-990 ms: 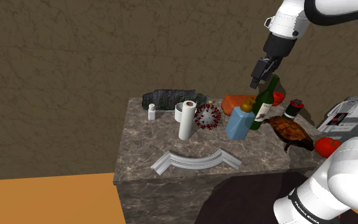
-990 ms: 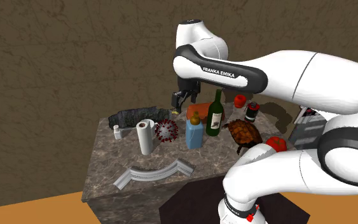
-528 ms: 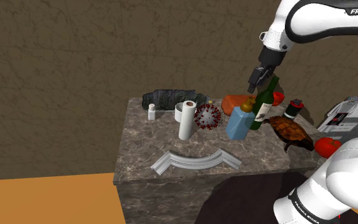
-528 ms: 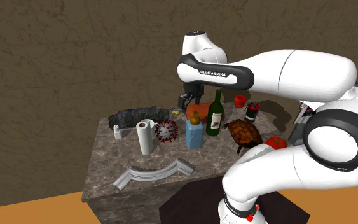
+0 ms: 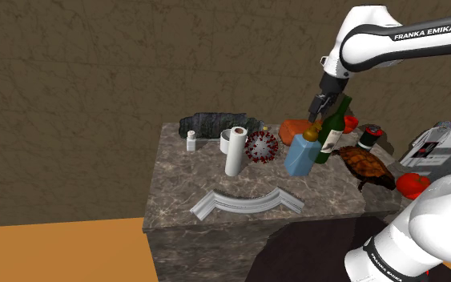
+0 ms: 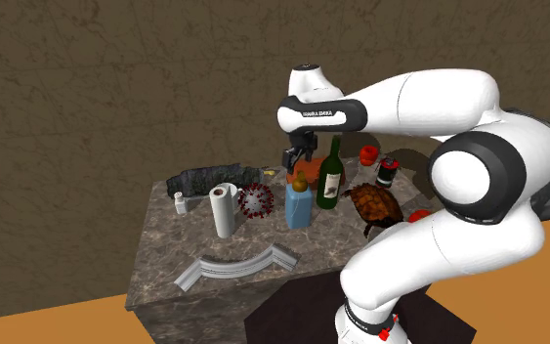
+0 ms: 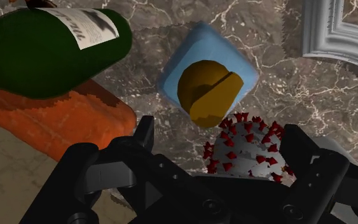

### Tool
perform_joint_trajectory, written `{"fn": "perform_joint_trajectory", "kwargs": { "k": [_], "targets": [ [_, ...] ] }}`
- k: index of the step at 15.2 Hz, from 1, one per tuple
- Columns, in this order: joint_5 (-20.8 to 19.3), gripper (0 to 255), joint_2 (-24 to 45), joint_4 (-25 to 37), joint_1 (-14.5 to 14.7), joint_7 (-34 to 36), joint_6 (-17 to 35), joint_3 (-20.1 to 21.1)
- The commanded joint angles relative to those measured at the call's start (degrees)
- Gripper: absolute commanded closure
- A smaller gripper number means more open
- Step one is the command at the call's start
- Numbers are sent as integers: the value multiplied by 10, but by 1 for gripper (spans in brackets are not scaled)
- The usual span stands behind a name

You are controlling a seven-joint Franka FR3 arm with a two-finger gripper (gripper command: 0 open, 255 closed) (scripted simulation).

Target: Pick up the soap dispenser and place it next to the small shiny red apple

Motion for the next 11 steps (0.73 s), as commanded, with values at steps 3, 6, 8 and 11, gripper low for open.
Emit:
{"fn": "perform_joint_trajectory", "kwargs": {
  "k": [3,6,8,11],
  "targets": [
    [-3,0,14,-20,-2,-4,35,-7],
    [-4,0,26,-39,-3,-5,66,-10],
    [-4,0,26,-39,-3,-5,66,-10],
    [-4,0,26,-39,-3,-5,66,-10]
  ]
}}
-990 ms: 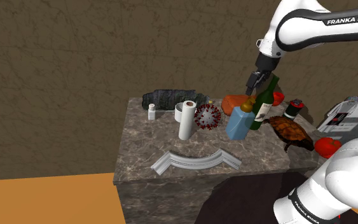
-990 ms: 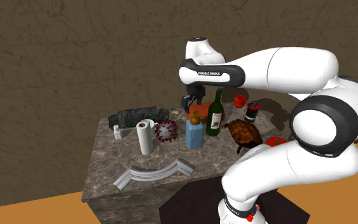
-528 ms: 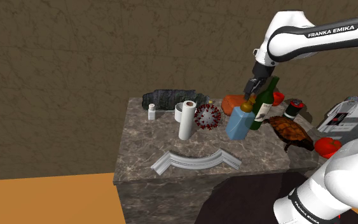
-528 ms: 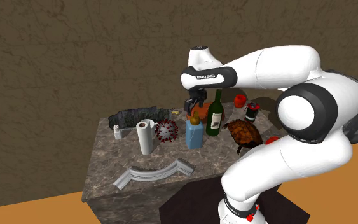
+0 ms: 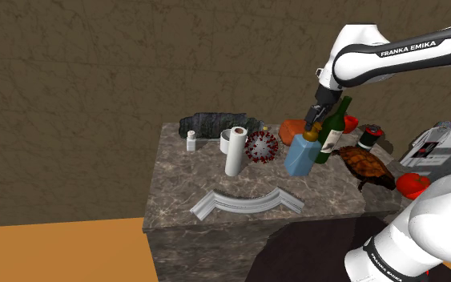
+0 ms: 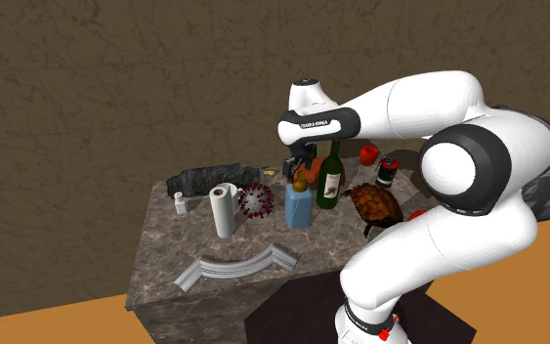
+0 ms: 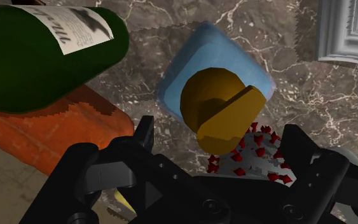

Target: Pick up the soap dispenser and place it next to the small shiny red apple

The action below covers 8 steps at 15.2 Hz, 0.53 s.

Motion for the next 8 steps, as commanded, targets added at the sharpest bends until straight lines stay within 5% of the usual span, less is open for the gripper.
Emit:
{"fn": "perform_joint_trajectory", "kwargs": {
  "k": [1,3,4,8],
  "targets": [
    [0,0,0,0,0,0,0,0],
    [0,0,0,0,0,0,0,0],
    [0,255,0,0,0,0,0,0],
    [0,255,0,0,0,0,0,0]
  ]
}}
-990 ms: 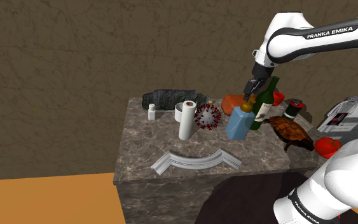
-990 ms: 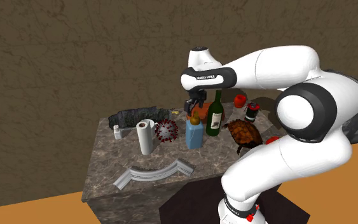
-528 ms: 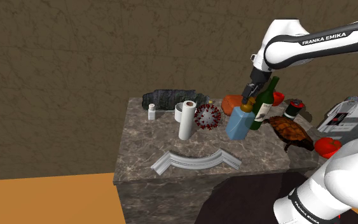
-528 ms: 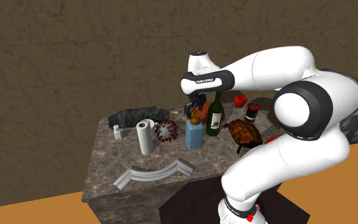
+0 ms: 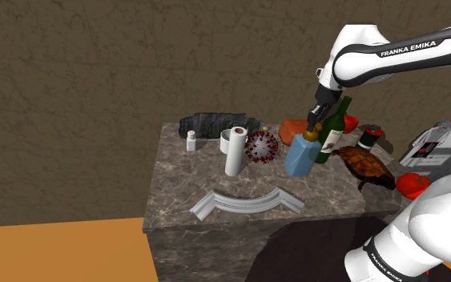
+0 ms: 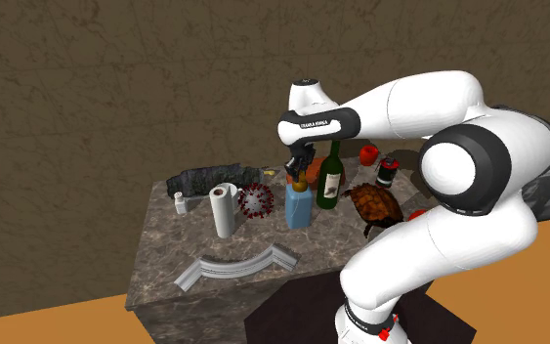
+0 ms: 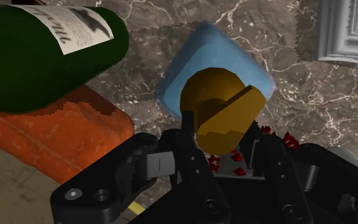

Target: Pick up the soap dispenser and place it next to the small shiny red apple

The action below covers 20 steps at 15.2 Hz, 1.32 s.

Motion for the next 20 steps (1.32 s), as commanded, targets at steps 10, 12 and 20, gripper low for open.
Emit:
{"fn": "perform_joint_trajectory", "kwargs": {
  "k": [10,12,20],
  "targets": [
    [2,255,-13,29,1,-1,-42,4],
    [3,255,-17,41,1,-2,-58,5],
    [6,255,-28,94,3,-4,-122,10]
  ]
}}
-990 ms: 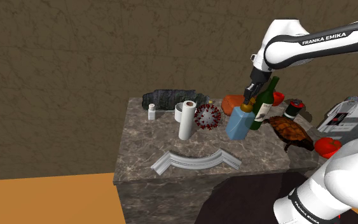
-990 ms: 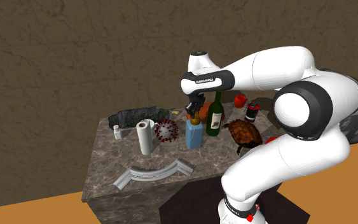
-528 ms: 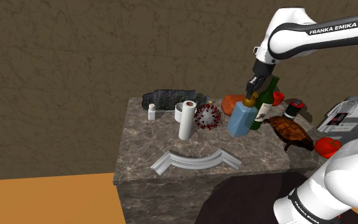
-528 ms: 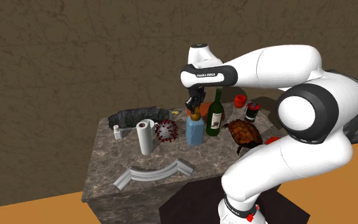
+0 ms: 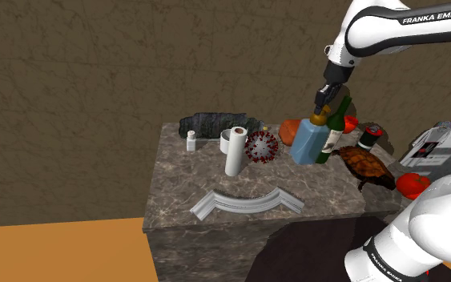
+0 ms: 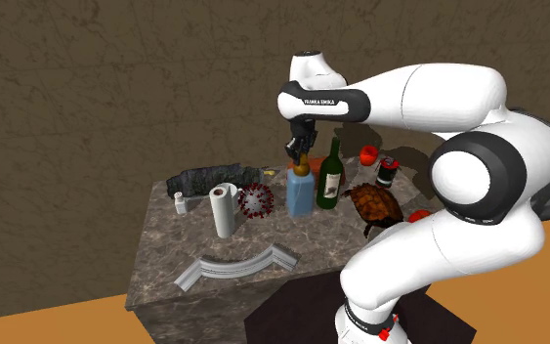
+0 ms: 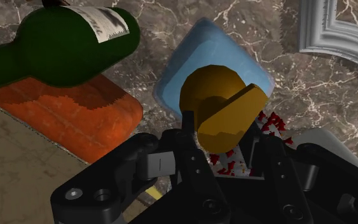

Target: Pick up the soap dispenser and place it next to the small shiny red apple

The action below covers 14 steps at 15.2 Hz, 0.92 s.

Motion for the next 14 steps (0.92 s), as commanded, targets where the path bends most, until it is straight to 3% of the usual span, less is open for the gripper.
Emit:
{"fn": "perform_joint_trajectory", "kwargs": {
  "k": [1,14],
  "targets": [
    [1,255,-2,15,0,-1,-17,1],
    [7,255,1,117,3,-6,-116,7]
  ]
}}
